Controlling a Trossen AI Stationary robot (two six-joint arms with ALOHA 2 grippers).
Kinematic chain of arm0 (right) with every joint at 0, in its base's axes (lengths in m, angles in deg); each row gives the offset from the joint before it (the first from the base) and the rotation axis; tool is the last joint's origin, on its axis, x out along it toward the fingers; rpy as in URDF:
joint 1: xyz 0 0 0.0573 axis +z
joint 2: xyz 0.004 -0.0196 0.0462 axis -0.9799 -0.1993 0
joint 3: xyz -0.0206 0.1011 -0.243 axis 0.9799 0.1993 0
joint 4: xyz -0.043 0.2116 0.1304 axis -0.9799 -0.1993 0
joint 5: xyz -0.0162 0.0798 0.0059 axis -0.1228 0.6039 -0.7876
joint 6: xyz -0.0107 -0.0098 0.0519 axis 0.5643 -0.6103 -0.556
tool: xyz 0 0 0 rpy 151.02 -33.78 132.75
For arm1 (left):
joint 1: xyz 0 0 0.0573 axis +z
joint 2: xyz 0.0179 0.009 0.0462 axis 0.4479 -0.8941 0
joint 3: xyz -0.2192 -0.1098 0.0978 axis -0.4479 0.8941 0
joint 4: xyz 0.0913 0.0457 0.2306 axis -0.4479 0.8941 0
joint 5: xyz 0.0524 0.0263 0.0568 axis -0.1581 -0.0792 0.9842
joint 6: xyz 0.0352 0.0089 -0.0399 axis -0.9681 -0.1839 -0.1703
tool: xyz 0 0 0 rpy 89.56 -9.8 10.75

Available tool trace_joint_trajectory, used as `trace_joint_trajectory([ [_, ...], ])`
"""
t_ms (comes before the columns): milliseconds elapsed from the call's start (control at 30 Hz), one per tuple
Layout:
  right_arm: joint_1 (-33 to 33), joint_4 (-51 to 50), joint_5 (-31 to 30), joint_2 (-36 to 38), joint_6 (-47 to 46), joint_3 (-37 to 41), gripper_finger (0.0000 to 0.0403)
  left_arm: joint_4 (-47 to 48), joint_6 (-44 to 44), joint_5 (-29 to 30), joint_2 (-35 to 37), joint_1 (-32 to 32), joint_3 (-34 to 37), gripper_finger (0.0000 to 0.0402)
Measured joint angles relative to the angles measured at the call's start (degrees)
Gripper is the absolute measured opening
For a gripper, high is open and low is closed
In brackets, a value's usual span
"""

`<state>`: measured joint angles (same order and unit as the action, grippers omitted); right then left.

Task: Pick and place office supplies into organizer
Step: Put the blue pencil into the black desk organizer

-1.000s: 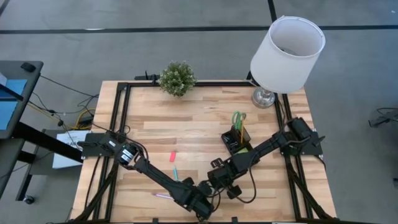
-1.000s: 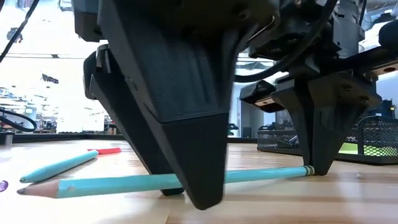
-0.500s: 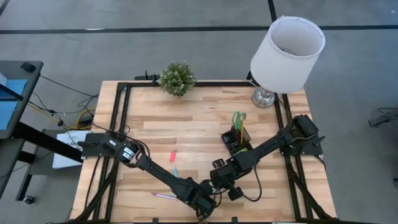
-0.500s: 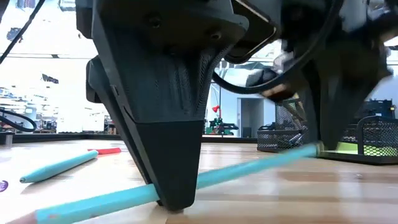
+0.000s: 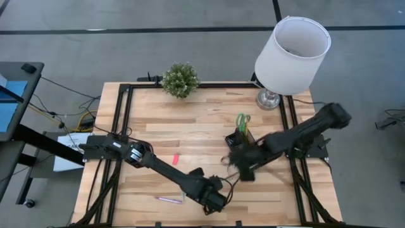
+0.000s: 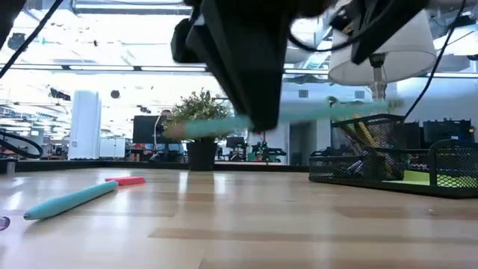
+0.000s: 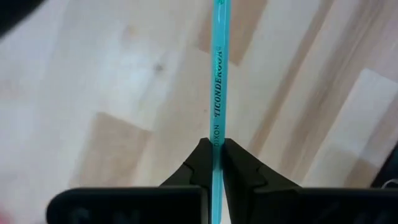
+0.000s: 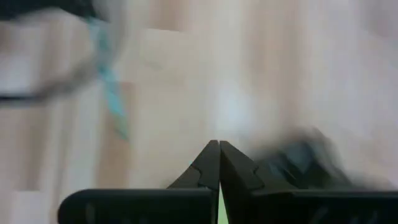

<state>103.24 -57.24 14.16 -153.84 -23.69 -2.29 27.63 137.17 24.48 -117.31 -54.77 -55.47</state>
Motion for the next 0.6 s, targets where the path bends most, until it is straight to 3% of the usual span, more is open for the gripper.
trace_joint_trajectory([
  [133, -0.46, -12.54, -7.71, 11.46, -14.36, -0.02, 0.0001, 9.97, -4.45, 4.73, 0.24, 1.14, -5.38, 0.0002],
  [200, -0.36, -16.51, -9.13, 17.26, -22.56, 0.0, 0.0001, 13.51, -7.58, 8.31, 1.96, 1.94, -4.29, 0.0002],
  [333, 2.19, -16.75, -12.15, 26.93, -34.34, 0.47, 0.0001, 20.45, -18.2, 20.87, 4.32, 4.51, -5.42, 0.0002],
  [600, 8.74, -16.23, -28.83, 33.47, -41.57, 0.63, 0.0, 10.91, -70.45, 51.35, 4.89, 14.45, -5.2, 0.0002],
])
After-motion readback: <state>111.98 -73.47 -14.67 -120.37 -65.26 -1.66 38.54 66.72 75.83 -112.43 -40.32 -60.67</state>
